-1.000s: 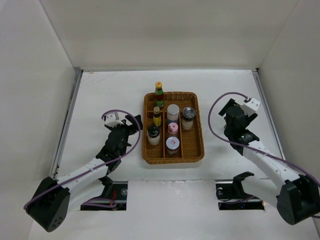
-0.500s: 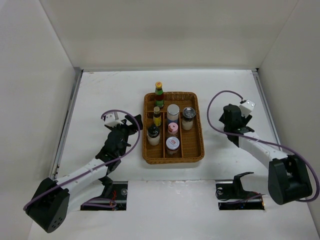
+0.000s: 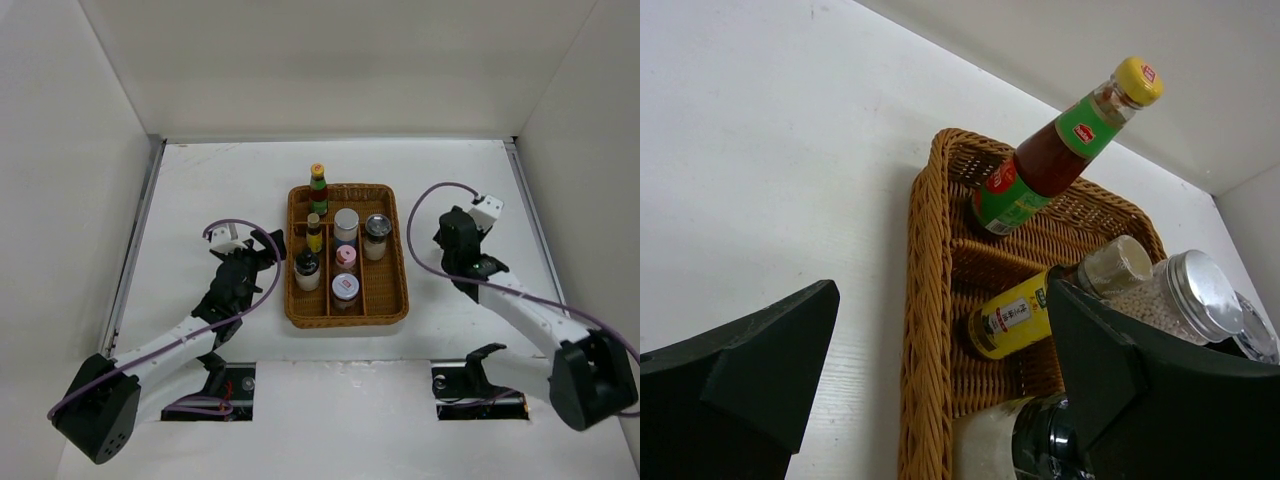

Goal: Organize the condiment bottles

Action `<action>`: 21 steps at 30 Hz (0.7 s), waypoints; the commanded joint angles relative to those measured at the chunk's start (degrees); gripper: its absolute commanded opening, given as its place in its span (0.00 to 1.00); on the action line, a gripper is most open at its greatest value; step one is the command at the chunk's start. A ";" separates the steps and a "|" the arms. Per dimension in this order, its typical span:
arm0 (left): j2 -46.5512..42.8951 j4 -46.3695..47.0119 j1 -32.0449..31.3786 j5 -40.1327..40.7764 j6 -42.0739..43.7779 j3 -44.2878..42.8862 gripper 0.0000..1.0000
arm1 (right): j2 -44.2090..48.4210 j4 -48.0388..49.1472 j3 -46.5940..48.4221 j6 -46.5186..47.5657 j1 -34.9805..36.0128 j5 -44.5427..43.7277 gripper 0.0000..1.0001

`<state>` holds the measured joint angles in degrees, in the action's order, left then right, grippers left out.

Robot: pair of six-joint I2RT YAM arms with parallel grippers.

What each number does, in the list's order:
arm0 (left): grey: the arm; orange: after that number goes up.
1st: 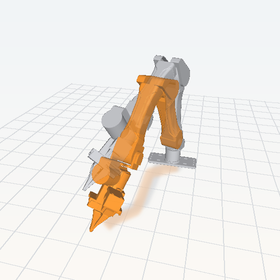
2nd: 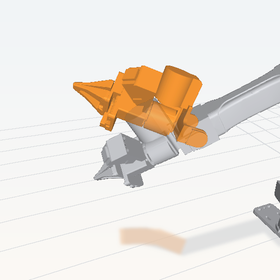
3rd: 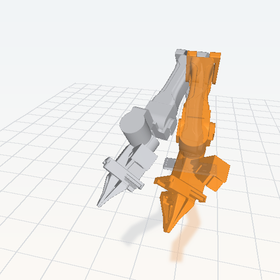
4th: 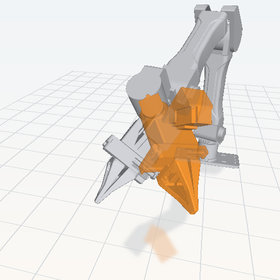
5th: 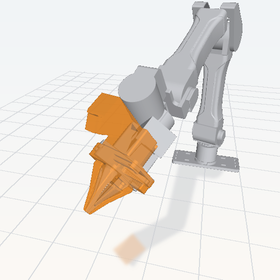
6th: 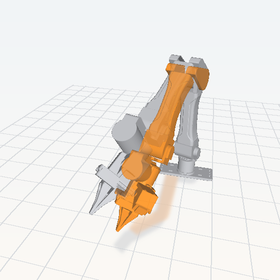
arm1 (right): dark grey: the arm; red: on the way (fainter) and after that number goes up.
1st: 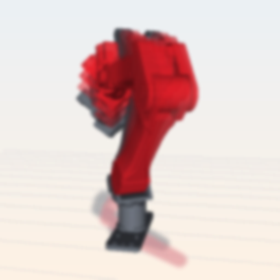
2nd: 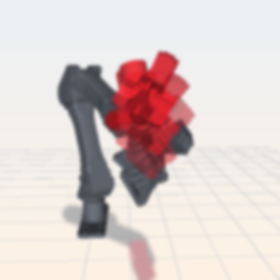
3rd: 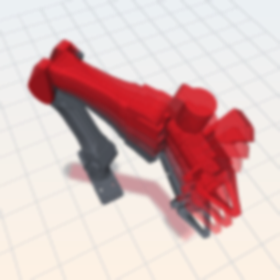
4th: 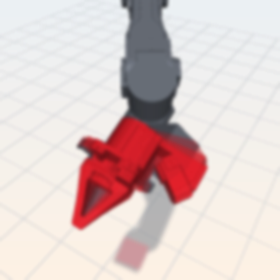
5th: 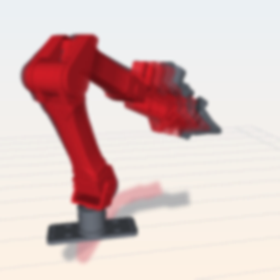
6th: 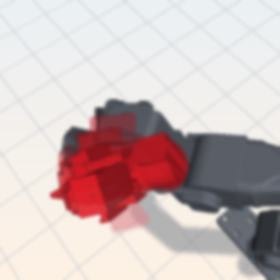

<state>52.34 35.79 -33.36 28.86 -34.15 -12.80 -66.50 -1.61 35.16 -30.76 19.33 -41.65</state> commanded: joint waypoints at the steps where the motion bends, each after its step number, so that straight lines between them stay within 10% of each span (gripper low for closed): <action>1: -0.04 2.44 0.71 -0.12 -0.65 0.32 0.87 | 9.08 -0.92 2.10 2.02 7.22 -2.47 0.38; 11: 1.37 -5.54 1.50 3.39 -0.21 -5.13 1.00 | 14.22 -9.74 4.74 -1.58 32.28 -0.10 0.38; 21: -0.58 -15.21 1.77 5.24 -1.44 -9.43 1.00 | 2.08 -2.00 0.88 0.62 37.75 1.31 0.40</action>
<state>51.86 23.94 -31.86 32.99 -34.85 -18.15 -63.26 -8.16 36.60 -31.07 56.75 -40.34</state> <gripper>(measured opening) 0.997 0.532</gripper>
